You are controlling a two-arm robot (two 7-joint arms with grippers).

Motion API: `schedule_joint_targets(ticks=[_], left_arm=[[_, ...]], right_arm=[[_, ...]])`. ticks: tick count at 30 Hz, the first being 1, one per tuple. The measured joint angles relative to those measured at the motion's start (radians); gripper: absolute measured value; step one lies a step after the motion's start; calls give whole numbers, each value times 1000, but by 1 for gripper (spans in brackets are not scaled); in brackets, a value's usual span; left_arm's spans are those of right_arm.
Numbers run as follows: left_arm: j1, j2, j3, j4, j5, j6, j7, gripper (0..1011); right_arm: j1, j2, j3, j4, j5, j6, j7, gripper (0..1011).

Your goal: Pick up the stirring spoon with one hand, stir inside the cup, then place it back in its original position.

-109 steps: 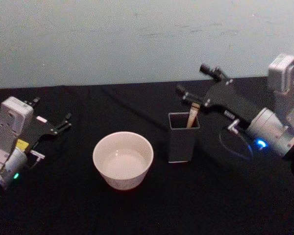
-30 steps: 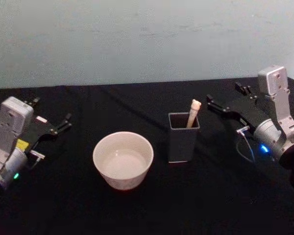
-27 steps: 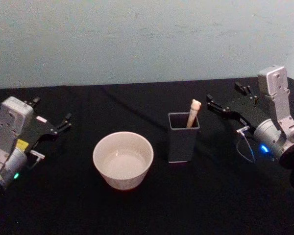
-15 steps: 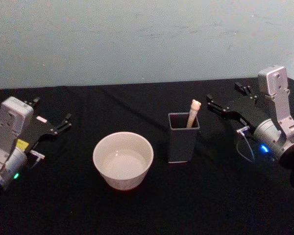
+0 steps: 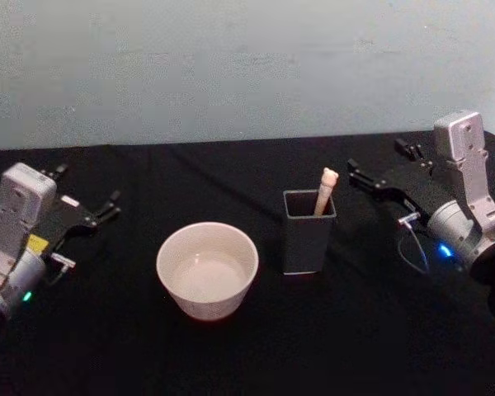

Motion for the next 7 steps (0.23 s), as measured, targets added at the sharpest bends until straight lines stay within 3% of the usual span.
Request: schedule_joint_targets(ticks=[7], left_arm=[[0,0,0,0,0,0,0,1001]], right_arm=[[0,0,0,0,0,0,0,1000]])
